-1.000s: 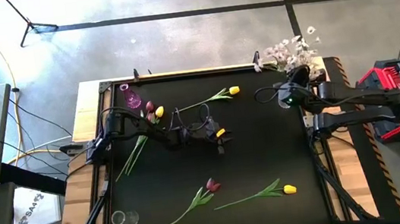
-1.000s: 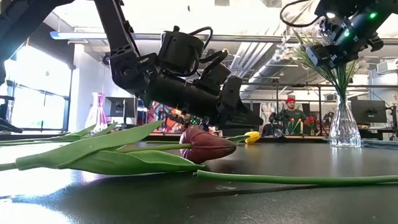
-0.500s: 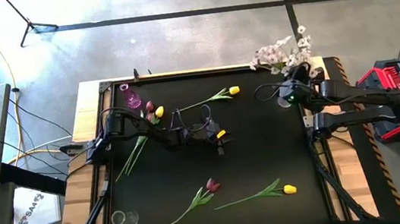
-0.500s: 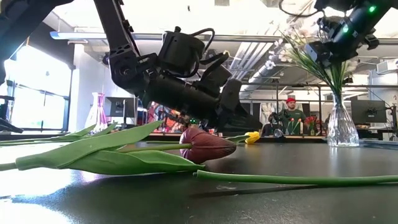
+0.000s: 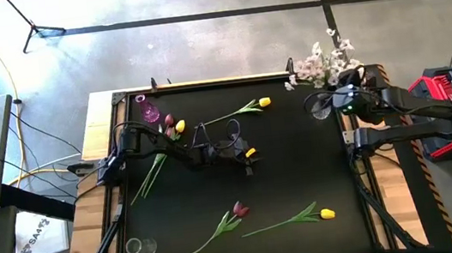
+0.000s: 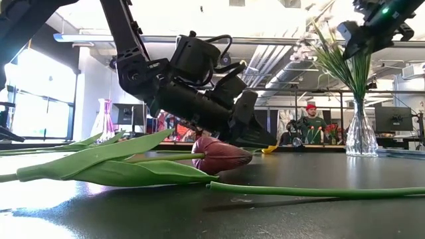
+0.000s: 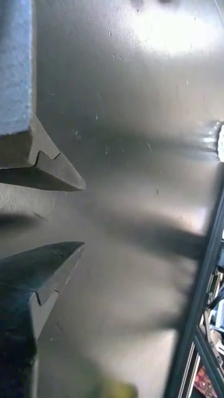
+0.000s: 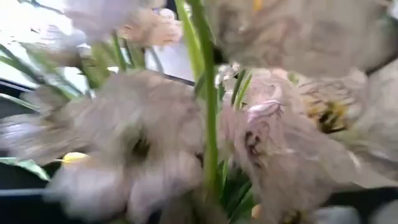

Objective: Sort flowers into vase by color
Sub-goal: Put the white flowers into the top transparent vase

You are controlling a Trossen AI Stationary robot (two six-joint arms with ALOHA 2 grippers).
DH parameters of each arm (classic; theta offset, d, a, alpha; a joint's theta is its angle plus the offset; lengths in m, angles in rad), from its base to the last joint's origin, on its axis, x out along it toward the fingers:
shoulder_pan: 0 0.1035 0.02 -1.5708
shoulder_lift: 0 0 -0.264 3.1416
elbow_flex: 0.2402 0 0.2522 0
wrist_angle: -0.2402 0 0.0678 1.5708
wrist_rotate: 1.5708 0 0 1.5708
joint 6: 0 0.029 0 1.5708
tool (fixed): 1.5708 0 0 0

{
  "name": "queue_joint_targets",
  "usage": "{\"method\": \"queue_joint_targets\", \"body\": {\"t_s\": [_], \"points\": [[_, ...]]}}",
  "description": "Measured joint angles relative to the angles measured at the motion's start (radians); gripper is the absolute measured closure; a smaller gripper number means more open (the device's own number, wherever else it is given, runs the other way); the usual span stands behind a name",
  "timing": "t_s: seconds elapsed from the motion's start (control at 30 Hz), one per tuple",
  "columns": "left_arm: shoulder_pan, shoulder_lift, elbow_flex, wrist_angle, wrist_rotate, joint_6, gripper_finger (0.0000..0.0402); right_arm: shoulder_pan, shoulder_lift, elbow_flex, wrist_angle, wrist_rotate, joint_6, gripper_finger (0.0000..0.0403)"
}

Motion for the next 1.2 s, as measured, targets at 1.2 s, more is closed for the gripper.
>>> {"method": "queue_joint_targets", "body": {"t_s": [1.2], "points": [[0.007,-0.065,0.0,-0.075,-0.017,0.003,0.0271,0.277,-0.23,0.0,-0.1,-0.006,0.099,0.0263]]}}
